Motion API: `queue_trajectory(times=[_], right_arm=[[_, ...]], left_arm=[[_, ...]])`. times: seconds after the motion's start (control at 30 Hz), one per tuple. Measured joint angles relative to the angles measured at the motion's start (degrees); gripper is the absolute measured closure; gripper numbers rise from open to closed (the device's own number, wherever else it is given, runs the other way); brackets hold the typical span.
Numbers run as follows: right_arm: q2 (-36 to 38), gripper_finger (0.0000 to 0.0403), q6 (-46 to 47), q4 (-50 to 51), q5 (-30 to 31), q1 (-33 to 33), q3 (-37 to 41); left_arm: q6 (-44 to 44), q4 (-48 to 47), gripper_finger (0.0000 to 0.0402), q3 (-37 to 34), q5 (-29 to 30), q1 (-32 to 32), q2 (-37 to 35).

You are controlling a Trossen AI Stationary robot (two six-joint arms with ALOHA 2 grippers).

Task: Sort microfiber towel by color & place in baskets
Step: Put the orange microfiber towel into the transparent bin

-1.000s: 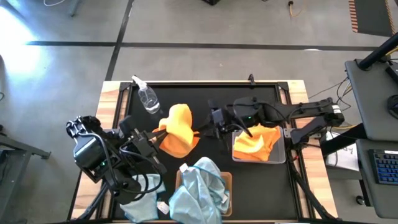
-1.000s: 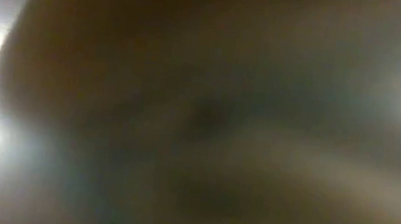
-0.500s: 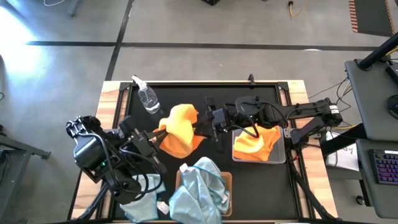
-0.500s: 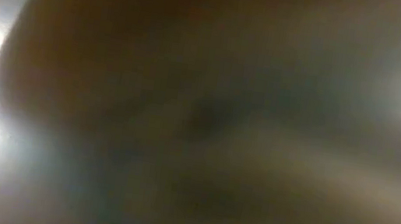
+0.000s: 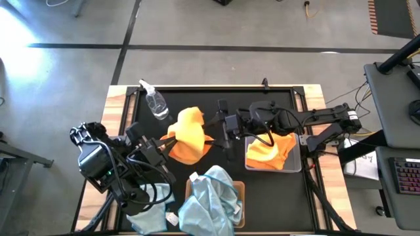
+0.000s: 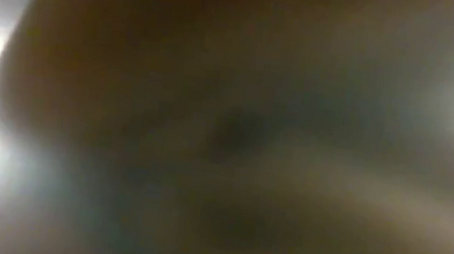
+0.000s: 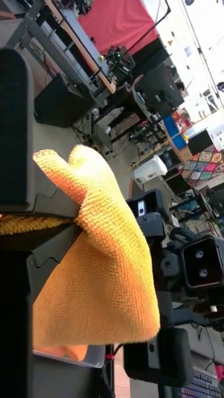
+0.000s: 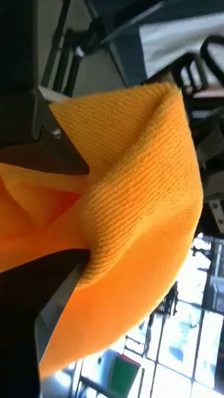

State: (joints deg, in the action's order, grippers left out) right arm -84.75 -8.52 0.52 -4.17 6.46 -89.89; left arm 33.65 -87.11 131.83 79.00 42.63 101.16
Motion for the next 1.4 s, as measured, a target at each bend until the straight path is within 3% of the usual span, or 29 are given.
queue_trajectory(times=[0.2, 0.5, 1.4], right_arm=[[0.0, 0.0185, -3.9, 0.0, 7.0, 0.0, 0.0], [0.0, 0.0181, -8.0, -0.1, 13.0, 0.0, 0.0], [0.0, 0.0181, -1.5, -3.4, 12.6, 0.0, 0.0]], left_arm=[[0.1, -0.3, 0.0401, 0.0, 0.0, 0.0, 0.0], [0.1, -0.4, 0.0401, 0.0, 0.0, 0.0, -0.1], [-0.1, -1.0, 0.0401, 0.0, 0.0, -3.7, -0.4]])
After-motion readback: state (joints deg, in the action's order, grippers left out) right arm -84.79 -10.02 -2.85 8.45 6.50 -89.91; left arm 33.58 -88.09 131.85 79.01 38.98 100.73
